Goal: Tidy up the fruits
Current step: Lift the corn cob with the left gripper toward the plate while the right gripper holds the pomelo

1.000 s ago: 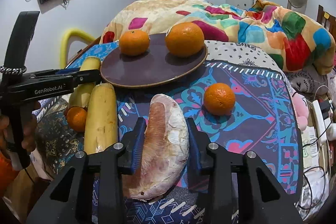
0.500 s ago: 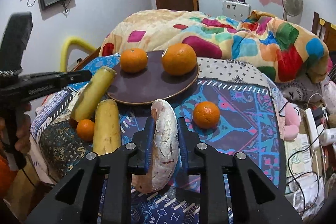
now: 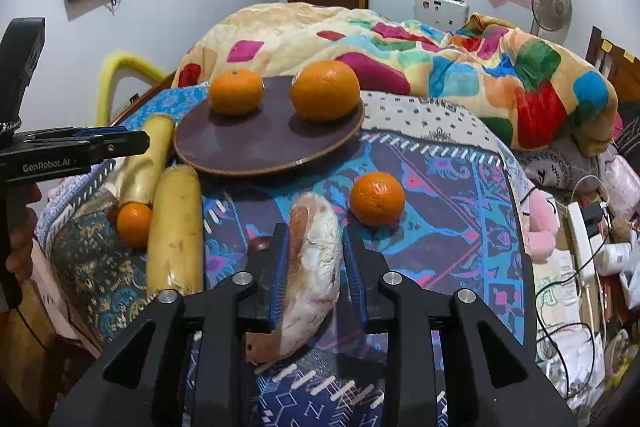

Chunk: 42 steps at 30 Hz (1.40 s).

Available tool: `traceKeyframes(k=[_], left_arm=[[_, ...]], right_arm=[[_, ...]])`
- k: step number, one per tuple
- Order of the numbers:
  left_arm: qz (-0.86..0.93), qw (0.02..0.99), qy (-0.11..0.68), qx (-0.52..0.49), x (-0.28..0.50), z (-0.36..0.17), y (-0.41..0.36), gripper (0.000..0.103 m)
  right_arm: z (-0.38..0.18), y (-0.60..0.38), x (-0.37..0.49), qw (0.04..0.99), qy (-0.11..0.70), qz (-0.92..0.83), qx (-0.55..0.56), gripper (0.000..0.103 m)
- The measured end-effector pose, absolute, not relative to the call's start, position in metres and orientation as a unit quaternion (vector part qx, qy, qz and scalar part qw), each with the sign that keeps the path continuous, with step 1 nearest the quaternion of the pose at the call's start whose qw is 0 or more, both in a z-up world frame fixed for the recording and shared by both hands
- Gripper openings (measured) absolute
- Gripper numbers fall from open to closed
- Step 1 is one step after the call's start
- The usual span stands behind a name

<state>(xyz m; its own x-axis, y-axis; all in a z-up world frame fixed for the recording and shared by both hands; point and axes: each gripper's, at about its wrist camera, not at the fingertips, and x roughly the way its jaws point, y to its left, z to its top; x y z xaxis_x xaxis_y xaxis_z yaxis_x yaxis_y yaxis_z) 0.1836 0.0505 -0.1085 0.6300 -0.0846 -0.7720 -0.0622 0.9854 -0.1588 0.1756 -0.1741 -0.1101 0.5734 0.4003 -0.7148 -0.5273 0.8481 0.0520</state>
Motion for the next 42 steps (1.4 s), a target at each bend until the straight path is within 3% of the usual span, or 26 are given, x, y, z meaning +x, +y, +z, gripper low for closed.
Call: traceKeyframes(k=[5,11,15,18,19,21,30,42], left_arm=[[-0.026,0.892,0.437,-0.112,0.188,-0.117,0.048,0.051],[-0.007,0.901,0.427,-0.077,0.191,-0.121,0.034,0.056],[0.001,0.904,0.426,-0.047,0.194,-0.122,0.028,0.055],[-0.002,0.903,0.429,-0.036,0.193,-0.120,0.031,0.047],[-0.004,0.902,0.430,-0.034,0.194,-0.120,0.033,0.045],[0.000,0.900,0.434,-0.033,0.196,-0.120,0.038,0.039],[0.001,0.905,0.425,-0.038,0.205,-0.118,0.040,0.036],[-0.028,0.921,0.387,-0.017,0.189,-0.092,0.025,0.034]], right_arm=[[-0.113,-0.178,0.166,0.884,0.379,0.258,-0.088,0.054],[-0.121,-0.178,0.155,0.880,0.383,0.264,-0.097,0.064],[-0.125,-0.177,0.158,0.875,0.391,0.269,-0.091,0.064],[-0.126,-0.179,0.161,0.871,0.398,0.276,-0.082,0.061],[-0.125,-0.181,0.161,0.871,0.398,0.277,-0.082,0.053],[-0.125,-0.185,0.163,0.872,0.397,0.274,-0.086,0.048],[-0.129,-0.184,0.169,0.877,0.389,0.261,-0.103,0.042],[-0.109,-0.190,0.166,0.893,0.357,0.261,-0.090,0.021]])
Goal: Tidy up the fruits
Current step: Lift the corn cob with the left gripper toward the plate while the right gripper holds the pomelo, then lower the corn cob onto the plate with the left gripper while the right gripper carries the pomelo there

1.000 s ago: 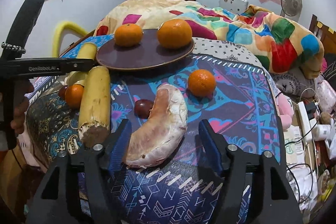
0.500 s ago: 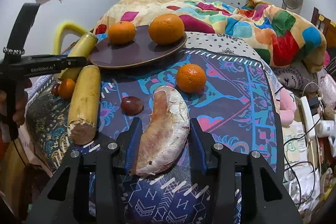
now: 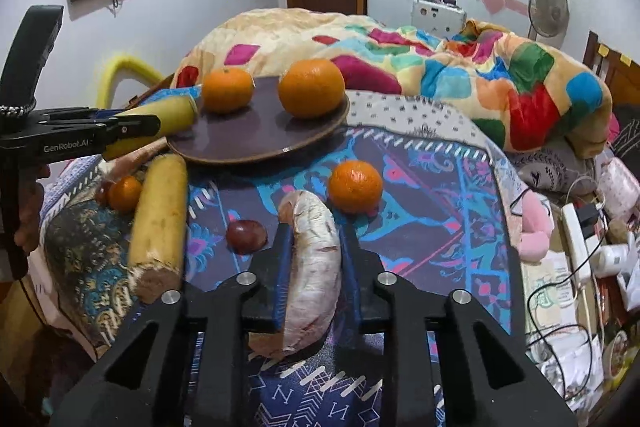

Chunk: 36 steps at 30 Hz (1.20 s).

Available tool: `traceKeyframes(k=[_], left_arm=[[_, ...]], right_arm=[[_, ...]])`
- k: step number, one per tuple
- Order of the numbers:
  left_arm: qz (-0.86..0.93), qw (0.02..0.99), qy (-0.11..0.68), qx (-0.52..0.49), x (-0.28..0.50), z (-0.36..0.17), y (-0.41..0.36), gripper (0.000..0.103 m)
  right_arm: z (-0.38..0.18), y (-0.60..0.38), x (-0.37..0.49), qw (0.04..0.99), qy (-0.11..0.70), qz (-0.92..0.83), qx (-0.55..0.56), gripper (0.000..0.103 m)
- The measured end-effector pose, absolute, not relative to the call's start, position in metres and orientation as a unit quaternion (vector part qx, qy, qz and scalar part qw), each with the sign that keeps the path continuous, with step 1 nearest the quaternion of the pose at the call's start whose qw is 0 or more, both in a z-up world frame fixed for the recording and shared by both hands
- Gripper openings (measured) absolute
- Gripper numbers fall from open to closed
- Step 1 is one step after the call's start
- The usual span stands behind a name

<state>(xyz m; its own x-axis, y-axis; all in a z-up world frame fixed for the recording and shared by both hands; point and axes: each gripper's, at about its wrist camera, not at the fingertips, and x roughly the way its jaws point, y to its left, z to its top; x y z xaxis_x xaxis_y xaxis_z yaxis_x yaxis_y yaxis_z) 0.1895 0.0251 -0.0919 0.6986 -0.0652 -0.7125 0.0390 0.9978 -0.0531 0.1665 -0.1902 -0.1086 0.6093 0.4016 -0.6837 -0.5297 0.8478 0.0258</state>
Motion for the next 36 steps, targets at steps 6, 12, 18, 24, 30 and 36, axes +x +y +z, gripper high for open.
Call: traceKeyframes(k=[6,12,18,24,30,36], left_arm=[[-0.045,0.923,0.381,-0.005,0.184,-0.082,0.013,0.034],[-0.056,0.912,0.406,0.021,0.189,-0.092,-0.001,0.033],[-0.060,0.905,0.420,0.024,0.196,-0.095,-0.001,0.034],[-0.064,0.894,0.442,0.035,0.213,-0.098,-0.004,0.034],[-0.072,0.875,0.475,0.049,0.235,-0.113,-0.012,0.034],[-0.065,0.882,0.462,0.070,0.242,-0.118,-0.019,0.035]], right_arm=[[-0.103,-0.186,0.159,0.897,0.344,0.257,-0.107,0.020],[-0.107,-0.187,0.163,0.890,0.359,0.256,-0.118,0.020],[-0.114,-0.191,0.168,0.882,0.379,0.246,-0.132,0.028],[-0.121,-0.185,0.174,0.866,0.404,0.260,-0.140,0.040],[-0.127,-0.186,0.176,0.863,0.404,0.270,-0.136,0.039],[-0.122,-0.187,0.171,0.872,0.389,0.266,-0.132,0.032]])
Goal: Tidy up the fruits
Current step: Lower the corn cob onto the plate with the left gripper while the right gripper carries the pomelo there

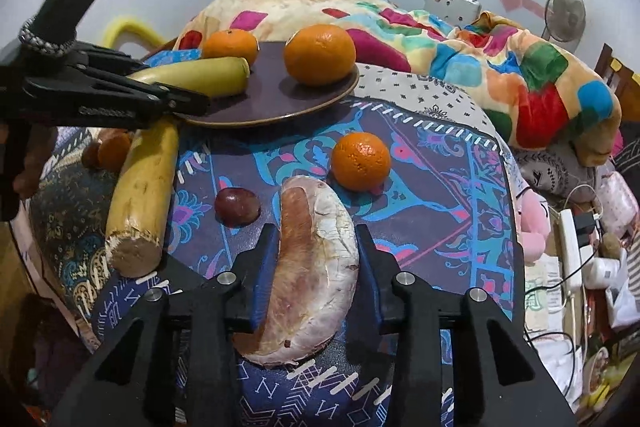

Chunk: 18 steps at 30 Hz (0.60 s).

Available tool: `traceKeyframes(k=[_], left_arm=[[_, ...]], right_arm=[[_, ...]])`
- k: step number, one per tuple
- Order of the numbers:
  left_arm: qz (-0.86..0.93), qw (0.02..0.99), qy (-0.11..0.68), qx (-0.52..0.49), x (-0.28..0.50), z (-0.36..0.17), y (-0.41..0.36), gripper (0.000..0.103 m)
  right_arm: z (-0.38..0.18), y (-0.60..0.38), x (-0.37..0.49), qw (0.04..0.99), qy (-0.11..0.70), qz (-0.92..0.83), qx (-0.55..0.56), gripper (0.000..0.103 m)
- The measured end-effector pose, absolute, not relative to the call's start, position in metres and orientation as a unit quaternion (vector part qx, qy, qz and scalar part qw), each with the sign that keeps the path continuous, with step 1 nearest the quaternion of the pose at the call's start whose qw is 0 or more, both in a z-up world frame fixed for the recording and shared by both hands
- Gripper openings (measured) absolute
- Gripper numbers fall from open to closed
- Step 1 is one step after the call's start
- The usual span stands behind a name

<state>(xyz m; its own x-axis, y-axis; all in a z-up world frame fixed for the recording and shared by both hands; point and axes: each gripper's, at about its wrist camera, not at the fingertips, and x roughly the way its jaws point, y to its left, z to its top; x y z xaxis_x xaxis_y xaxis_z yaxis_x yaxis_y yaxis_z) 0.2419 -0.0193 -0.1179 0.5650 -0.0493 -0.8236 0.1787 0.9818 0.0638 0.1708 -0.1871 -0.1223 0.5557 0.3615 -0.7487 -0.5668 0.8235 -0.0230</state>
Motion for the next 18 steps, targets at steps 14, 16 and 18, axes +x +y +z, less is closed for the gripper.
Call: traceKeyframes(k=[14,16,18], left_arm=[[-0.062,0.908,0.408,0.066,0.222,-0.084,-0.018,0.034],[-0.060,0.911,0.403,0.065,0.220,-0.080,-0.016,0.034],[-0.061,0.913,0.399,0.057,0.220,-0.076,-0.013,0.034]], right_arm=[[-0.100,-0.190,0.167,0.886,0.356,0.269,-0.124,0.020],[-0.095,-0.189,0.167,0.888,0.352,0.270,-0.122,0.019],[-0.090,-0.188,0.167,0.891,0.345,0.271,-0.121,0.019]])
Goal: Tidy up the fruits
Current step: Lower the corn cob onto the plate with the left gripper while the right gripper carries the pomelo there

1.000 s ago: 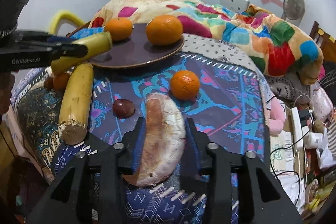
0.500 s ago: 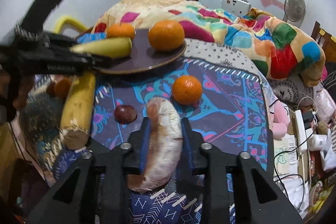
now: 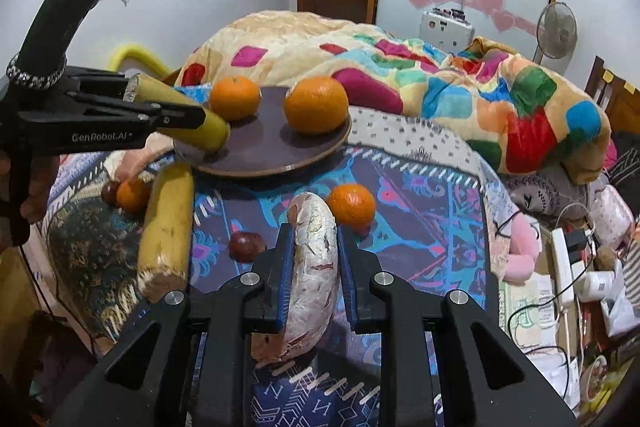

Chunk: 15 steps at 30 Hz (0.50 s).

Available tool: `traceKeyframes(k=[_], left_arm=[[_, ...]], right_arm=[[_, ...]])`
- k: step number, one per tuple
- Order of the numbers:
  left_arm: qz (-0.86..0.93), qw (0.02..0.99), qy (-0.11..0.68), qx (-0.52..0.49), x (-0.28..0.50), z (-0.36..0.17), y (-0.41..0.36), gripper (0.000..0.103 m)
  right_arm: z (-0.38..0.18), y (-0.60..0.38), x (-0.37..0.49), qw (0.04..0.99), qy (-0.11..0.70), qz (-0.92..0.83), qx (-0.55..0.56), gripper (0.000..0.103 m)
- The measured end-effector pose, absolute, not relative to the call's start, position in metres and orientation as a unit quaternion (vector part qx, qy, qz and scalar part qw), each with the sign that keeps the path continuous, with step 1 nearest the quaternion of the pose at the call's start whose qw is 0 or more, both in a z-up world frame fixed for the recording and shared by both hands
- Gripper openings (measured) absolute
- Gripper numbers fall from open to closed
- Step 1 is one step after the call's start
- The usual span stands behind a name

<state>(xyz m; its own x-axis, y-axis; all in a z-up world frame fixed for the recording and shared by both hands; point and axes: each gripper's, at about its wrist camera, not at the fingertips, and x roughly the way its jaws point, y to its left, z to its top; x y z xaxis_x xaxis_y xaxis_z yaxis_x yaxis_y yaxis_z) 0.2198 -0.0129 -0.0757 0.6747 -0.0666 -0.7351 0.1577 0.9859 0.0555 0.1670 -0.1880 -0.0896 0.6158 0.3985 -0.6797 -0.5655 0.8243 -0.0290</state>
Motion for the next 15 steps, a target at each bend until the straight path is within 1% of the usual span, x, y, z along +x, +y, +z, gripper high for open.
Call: traceKeyframes(k=[8,15], left_arm=[[-0.064,0.916,0.394,0.037,0.226,-0.066,-0.001,0.034],[-0.066,0.919,0.389,0.022,0.239,-0.060,0.006,0.034]], right_arm=[[-0.064,-0.175,0.176,0.903,0.307,0.275,-0.117,0.019],[-0.056,-0.153,0.194,0.906,0.288,0.289,-0.110,0.019]])
